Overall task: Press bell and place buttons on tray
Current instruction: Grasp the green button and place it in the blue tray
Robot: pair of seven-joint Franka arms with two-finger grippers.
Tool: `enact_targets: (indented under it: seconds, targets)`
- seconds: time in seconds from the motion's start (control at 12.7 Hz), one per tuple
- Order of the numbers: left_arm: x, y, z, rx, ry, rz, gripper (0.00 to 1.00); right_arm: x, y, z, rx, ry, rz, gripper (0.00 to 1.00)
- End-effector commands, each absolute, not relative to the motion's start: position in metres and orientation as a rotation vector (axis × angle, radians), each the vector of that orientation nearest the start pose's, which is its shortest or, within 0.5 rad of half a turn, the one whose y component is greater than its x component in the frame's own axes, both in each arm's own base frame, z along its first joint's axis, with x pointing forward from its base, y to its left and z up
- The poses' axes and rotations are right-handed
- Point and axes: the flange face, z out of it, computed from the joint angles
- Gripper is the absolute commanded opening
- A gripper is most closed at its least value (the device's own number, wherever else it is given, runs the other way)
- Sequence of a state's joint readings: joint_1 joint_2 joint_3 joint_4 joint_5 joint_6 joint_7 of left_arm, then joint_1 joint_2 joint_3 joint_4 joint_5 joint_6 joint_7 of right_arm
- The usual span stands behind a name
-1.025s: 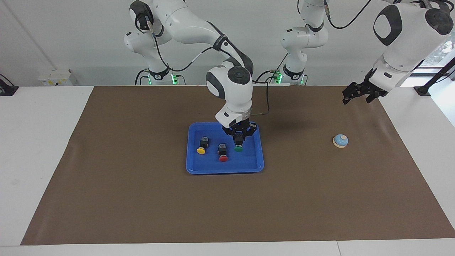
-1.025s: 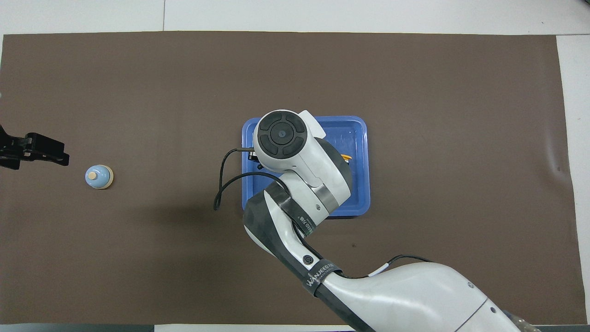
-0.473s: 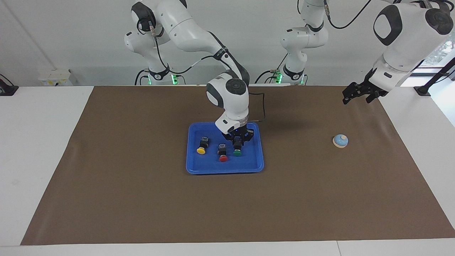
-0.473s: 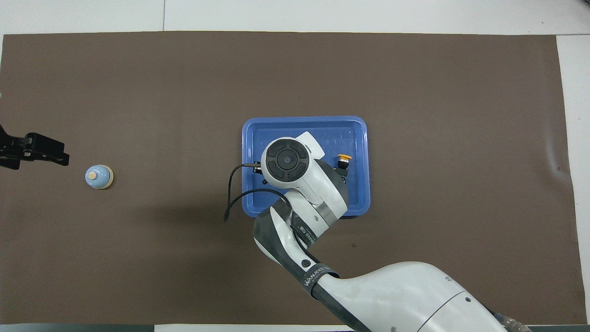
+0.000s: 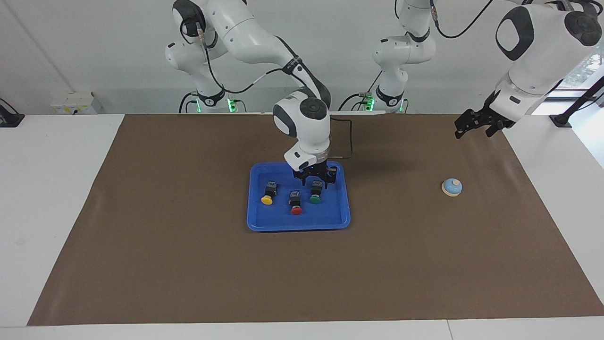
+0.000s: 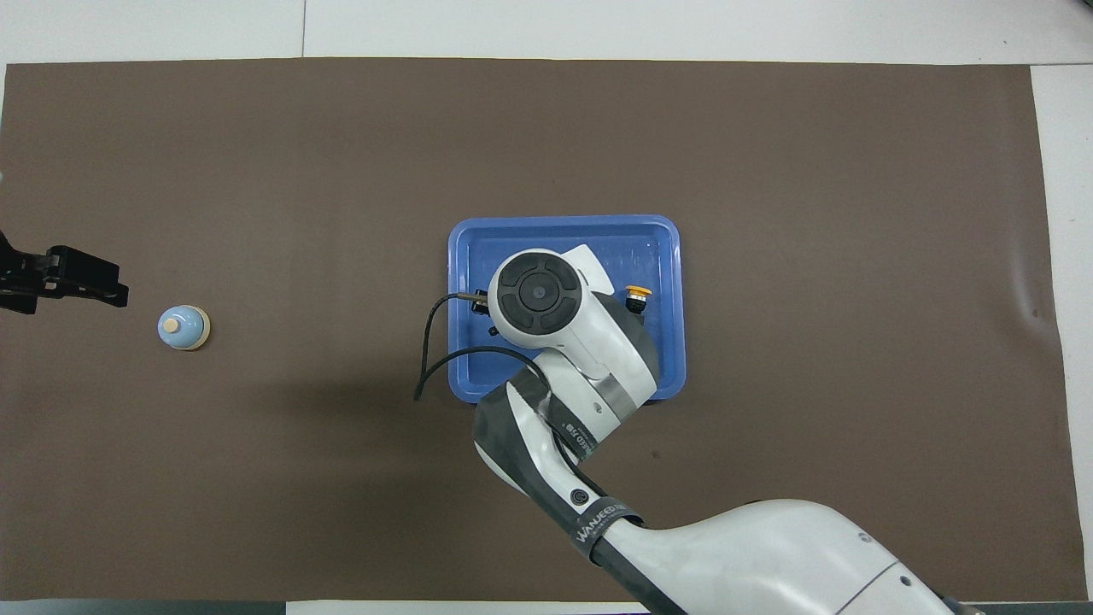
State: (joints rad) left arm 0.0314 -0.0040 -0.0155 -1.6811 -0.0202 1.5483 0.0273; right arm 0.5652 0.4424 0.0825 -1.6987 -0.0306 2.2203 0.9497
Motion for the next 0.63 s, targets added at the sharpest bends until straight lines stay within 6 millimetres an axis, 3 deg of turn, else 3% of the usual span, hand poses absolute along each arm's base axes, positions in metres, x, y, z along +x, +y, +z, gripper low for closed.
enact_targets:
  seconds: [0.0, 0.24, 0.39, 0.55]
  targets:
    - [0.541, 0.007, 0.58, -3.162, 0.001, 0.206, 1.0, 0.577, 0.321, 0.41, -3.032, 0.532, -0.112, 1.0]
    - [0.541, 0.007, 0.58, -3.162, 0.001, 0.208, 1.0, 0.6, 0.226, 0.452, -3.106, 0.26, -0.088, 1.0]
    - [0.541, 0.007, 0.58, -3.162, 0.001, 0.206, 1.0, 0.602, 0.163, 0.477, -3.128, 0.055, -0.013, 1.0]
    - [0.541, 0.007, 0.581, -3.162, 0.001, 0.203, 1.0, 0.594, 0.115, 0.503, -3.113, -0.038, 0.055, 1.0]
